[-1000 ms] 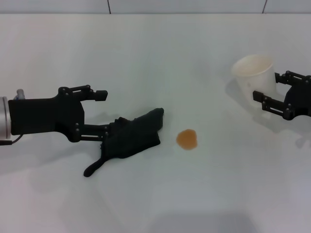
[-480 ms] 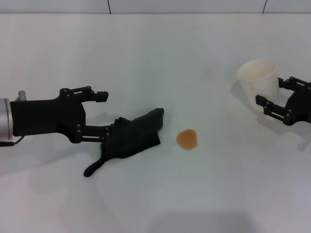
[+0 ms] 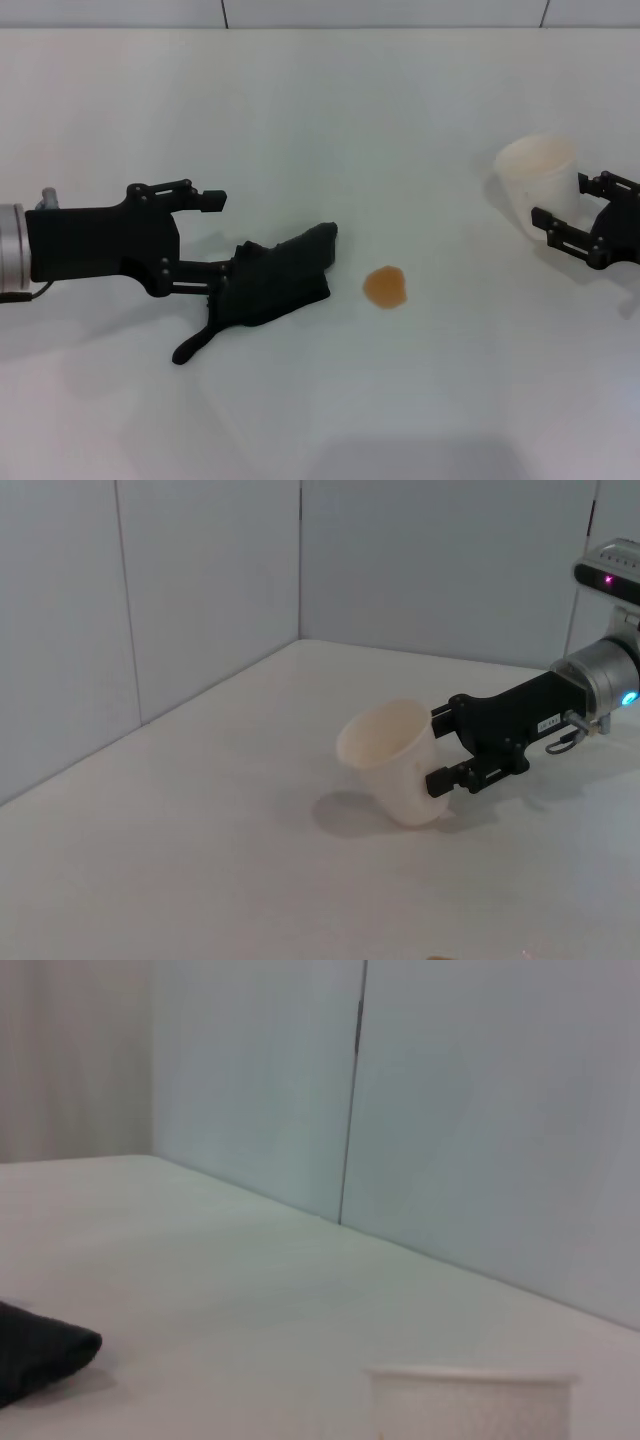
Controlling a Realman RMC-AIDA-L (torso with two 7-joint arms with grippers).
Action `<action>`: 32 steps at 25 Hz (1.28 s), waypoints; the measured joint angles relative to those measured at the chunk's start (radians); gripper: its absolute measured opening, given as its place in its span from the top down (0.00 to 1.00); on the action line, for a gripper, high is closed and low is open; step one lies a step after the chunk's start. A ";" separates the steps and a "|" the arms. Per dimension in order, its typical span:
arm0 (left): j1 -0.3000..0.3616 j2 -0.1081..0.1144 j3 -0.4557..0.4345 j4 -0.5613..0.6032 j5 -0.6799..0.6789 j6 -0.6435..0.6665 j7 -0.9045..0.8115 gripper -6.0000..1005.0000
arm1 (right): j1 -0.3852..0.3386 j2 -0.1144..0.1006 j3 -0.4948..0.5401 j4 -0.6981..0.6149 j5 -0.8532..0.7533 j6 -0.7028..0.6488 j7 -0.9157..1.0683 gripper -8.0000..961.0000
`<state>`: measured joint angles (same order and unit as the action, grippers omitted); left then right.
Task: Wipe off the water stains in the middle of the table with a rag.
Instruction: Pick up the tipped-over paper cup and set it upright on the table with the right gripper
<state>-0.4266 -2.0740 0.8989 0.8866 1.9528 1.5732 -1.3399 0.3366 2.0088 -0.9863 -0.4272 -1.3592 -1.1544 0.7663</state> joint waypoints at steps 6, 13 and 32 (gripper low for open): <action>-0.003 0.000 0.001 0.000 0.000 -0.008 0.002 0.12 | -0.001 -0.001 0.000 0.011 0.002 0.017 0.000 0.33; -0.006 0.000 0.001 0.000 0.000 -0.010 0.009 0.12 | -0.002 -0.001 0.000 0.015 -0.003 0.023 0.009 0.31; -0.004 0.000 0.002 0.000 -0.005 -0.007 0.009 0.12 | -0.060 -0.004 -0.005 0.002 -0.011 -0.033 0.013 0.10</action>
<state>-0.4304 -2.0740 0.9005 0.8866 1.9477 1.5665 -1.3308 0.2769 2.0044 -0.9910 -0.4255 -1.3705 -1.1874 0.7792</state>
